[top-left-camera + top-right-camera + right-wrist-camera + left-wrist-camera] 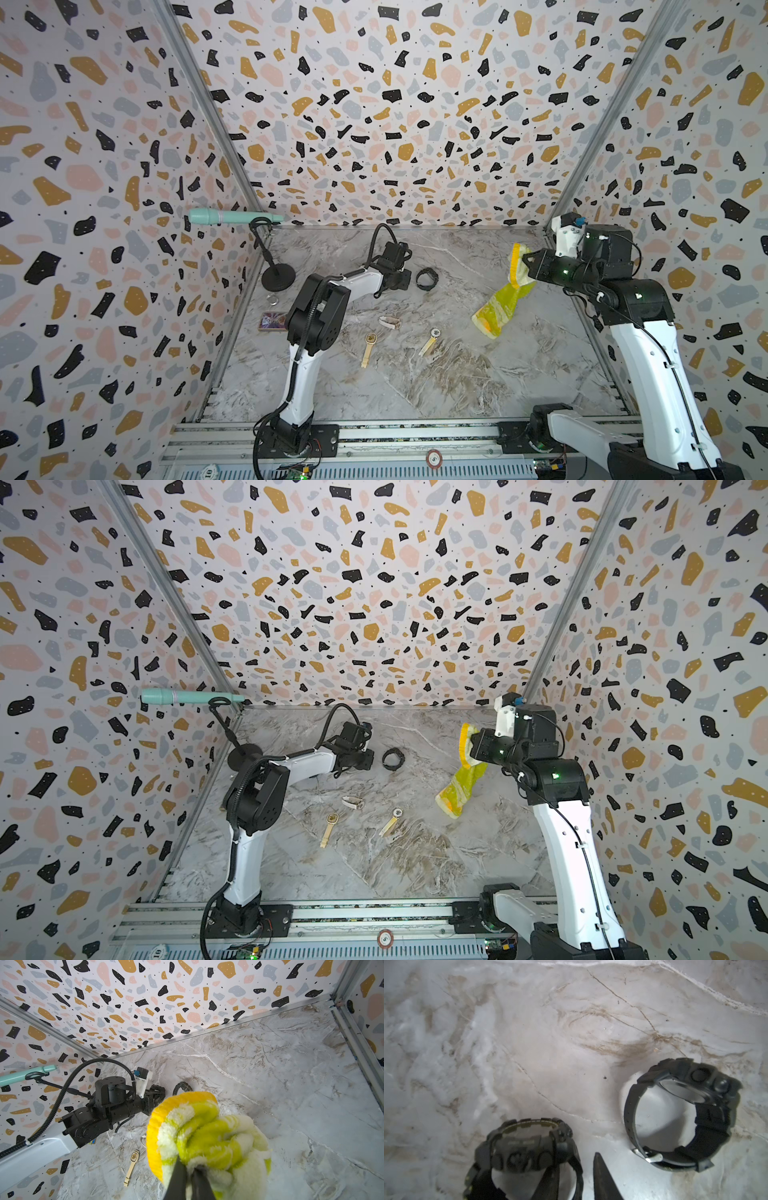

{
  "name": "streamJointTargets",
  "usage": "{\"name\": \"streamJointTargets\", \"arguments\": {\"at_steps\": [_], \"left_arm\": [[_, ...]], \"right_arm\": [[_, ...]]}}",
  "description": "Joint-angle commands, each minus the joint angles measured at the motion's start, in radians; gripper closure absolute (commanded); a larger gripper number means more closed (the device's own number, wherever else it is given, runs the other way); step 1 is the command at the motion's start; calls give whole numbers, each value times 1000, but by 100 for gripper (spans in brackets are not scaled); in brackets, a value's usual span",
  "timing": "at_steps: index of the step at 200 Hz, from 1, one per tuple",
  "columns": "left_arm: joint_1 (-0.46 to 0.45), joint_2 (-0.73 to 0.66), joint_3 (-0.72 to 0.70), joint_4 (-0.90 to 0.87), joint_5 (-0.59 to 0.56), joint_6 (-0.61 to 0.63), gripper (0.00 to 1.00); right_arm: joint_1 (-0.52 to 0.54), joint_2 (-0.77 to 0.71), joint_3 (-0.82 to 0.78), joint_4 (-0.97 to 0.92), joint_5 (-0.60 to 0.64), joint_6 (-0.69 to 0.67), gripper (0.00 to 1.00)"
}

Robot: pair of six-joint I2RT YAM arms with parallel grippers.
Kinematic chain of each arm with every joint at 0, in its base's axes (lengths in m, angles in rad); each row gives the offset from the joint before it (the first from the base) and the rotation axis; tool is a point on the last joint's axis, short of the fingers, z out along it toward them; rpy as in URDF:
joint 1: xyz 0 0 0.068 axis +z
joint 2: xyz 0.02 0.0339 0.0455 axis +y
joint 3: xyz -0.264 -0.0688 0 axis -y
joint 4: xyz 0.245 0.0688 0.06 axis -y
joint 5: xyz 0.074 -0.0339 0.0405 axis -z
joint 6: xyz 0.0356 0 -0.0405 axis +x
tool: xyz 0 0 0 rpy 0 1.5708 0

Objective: Wipe the watch dial
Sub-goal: Place the watch at the center of the board, then move the watch to the center of the board.

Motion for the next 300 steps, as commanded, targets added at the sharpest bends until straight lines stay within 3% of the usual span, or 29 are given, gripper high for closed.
{"name": "streamJointTargets", "arguments": {"at_steps": [1, 107, 145, 165, 212, 300], "left_arm": [[3, 15, 57, -43, -28, -11, 69], [25, -227, 40, -167, -135, 18, 61], [104, -326, -56, -246, -222, -15, 61], [166, -360, -121, -250, -213, -26, 57], [242, -277, -91, -334, -119, -43, 57], [260, -151, -76, -391, -148, -93, 57]], "right_arm": [[-2, -19, -3, 11, 8, 1, 100], [7, 57, -46, 98, -81, -16, 100], [59, 93, -38, 122, -69, -19, 100], [89, 110, -33, 126, -58, -20, 100], [119, 133, -15, 126, -53, -14, 100], [133, 108, -10, 93, -12, 11, 100]]}}
